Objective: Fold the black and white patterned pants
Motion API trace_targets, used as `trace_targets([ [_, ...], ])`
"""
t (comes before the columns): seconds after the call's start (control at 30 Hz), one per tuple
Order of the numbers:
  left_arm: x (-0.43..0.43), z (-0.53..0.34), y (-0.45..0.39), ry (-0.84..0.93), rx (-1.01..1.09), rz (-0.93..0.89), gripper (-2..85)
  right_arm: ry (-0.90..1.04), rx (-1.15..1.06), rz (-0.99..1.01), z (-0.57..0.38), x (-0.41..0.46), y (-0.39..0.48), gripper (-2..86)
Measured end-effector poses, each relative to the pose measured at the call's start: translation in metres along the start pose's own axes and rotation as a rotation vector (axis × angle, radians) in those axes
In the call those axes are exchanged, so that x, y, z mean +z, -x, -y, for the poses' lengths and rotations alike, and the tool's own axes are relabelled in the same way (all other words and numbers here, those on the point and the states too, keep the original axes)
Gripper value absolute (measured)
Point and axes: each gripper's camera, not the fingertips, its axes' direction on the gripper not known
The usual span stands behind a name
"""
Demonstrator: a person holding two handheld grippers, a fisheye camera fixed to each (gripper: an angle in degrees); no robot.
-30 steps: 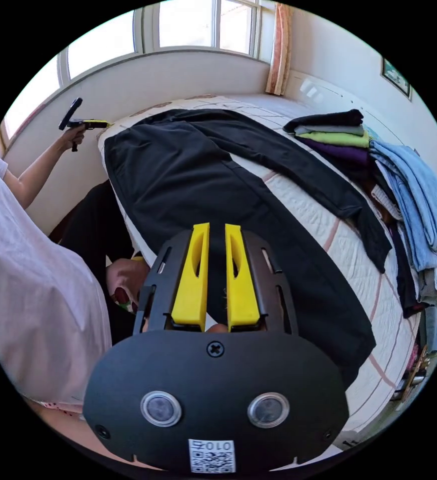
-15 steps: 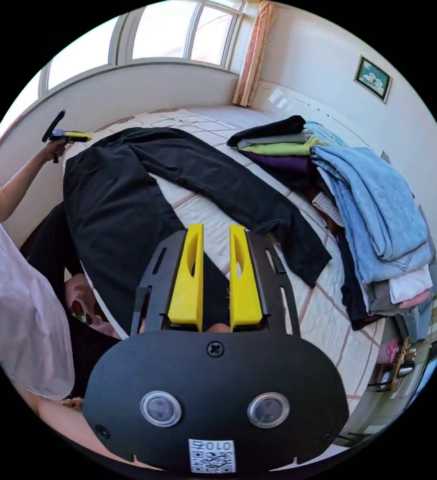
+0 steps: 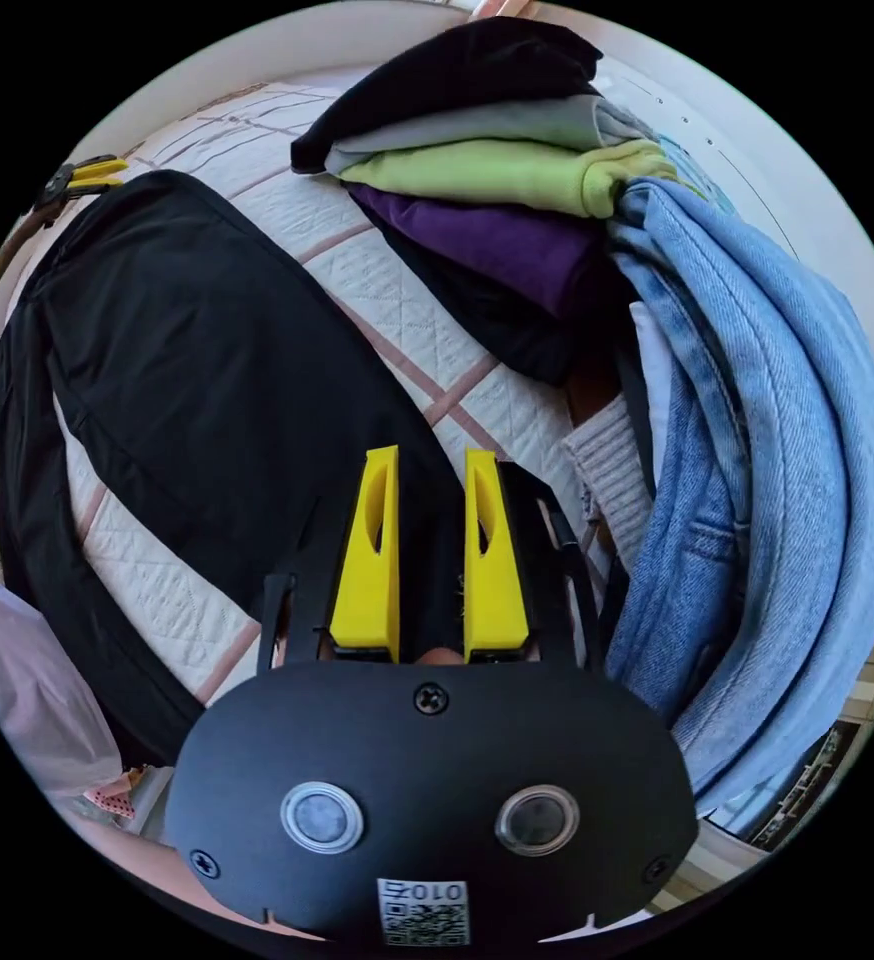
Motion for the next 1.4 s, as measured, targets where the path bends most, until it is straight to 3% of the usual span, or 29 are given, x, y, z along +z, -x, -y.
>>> trace_targets([
  [0.37, 0.034, 0.055, -0.016, 0.086, 0.19, -0.11, 7.8, -0.024, 0.034, 0.053, 0.002, 0.013, -0.003, 7.8],
  [0.77, 0.029, 0.046, -0.001, 0.093, 0.084, -0.164, 1.2, -0.065, 0.035, 0.054, -0.016, -0.004, 0.007, 2.6],
  [1.07, -0.069, -0.024, 0.023, -0.118, -0.044, -0.112, -0.2, -0.212, -0.015, -0.059, -0.073, -0.079, 0.033, 2.1],
  [1.23, -0.157, -0.1, -0.005, -0.238, -0.026, 0.001, -0.2, -0.388, -0.095, -0.209, -0.172, -0.151, 0.089, 2.1],
  [1.4, -0.265, -0.233, -0.073, -0.42, -0.092, 0.128, -0.3, -0.559, -0.127, -0.195, -0.299, -0.184, 0.16, 2.1],
])
